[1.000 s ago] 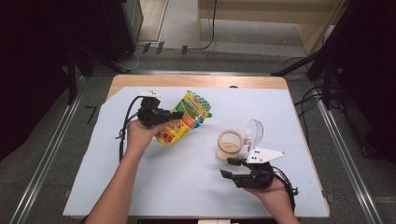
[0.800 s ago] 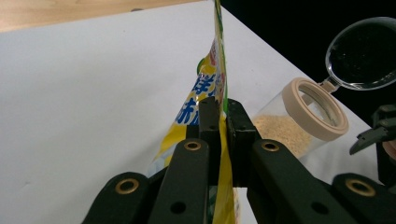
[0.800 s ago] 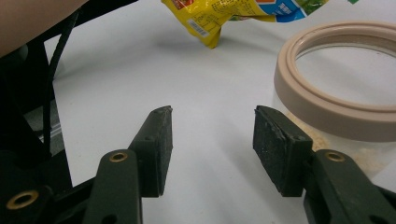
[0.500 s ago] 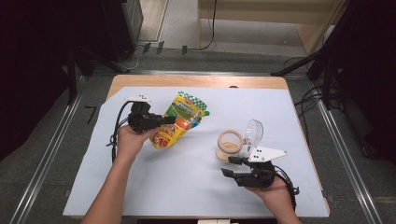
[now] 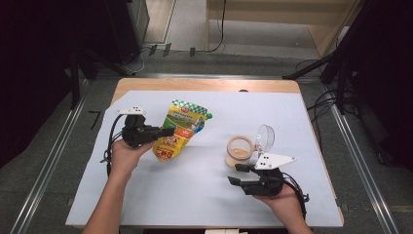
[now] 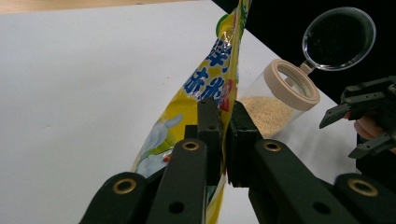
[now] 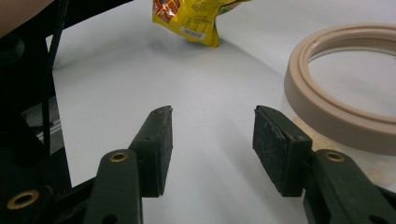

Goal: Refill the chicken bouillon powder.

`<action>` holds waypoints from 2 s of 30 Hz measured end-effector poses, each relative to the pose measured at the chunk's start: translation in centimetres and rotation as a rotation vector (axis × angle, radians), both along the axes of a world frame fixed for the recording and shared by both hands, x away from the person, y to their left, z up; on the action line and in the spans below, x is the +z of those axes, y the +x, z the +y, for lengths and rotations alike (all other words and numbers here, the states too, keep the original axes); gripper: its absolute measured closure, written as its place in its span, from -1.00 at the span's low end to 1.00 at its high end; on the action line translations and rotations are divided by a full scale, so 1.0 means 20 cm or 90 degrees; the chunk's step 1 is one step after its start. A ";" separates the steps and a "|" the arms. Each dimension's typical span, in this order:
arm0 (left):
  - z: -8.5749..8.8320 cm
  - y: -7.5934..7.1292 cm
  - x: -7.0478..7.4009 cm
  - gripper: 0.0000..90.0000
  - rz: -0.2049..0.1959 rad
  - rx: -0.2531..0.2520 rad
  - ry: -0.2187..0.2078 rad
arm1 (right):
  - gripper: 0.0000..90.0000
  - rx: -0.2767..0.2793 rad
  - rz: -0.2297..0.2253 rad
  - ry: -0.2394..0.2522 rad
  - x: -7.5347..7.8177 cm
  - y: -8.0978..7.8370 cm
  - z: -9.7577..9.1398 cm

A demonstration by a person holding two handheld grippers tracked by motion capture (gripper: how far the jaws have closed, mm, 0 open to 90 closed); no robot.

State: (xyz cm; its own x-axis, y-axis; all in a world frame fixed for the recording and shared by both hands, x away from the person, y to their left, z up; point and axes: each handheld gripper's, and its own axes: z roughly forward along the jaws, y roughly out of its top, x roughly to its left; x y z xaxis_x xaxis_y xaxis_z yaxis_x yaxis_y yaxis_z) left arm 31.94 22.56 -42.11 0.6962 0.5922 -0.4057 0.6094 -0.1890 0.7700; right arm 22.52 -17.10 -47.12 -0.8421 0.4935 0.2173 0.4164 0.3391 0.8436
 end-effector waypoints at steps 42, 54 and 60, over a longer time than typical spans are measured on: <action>0.12 -0.19 0.30 0.48 -0.040 -0.011 0.007 | 0.10 0.033 0.002 -0.020 0.01 0.04 0.08; 0.12 -0.14 0.45 0.47 -0.051 0.004 0.002 | 0.11 0.029 0.006 -0.024 0.02 0.04 0.06; 0.14 -0.12 0.49 0.45 -0.047 0.006 -0.007 | 0.13 0.025 0.008 -0.027 0.02 0.04 0.04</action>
State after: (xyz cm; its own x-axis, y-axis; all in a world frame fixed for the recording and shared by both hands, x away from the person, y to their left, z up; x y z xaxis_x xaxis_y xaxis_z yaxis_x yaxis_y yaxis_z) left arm 29.50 25.27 -32.40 0.7183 0.5948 -0.3609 0.5533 -0.1738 0.8147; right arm 23.30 -16.28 -46.73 -0.8586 0.4691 0.2068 0.4119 0.3910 0.8231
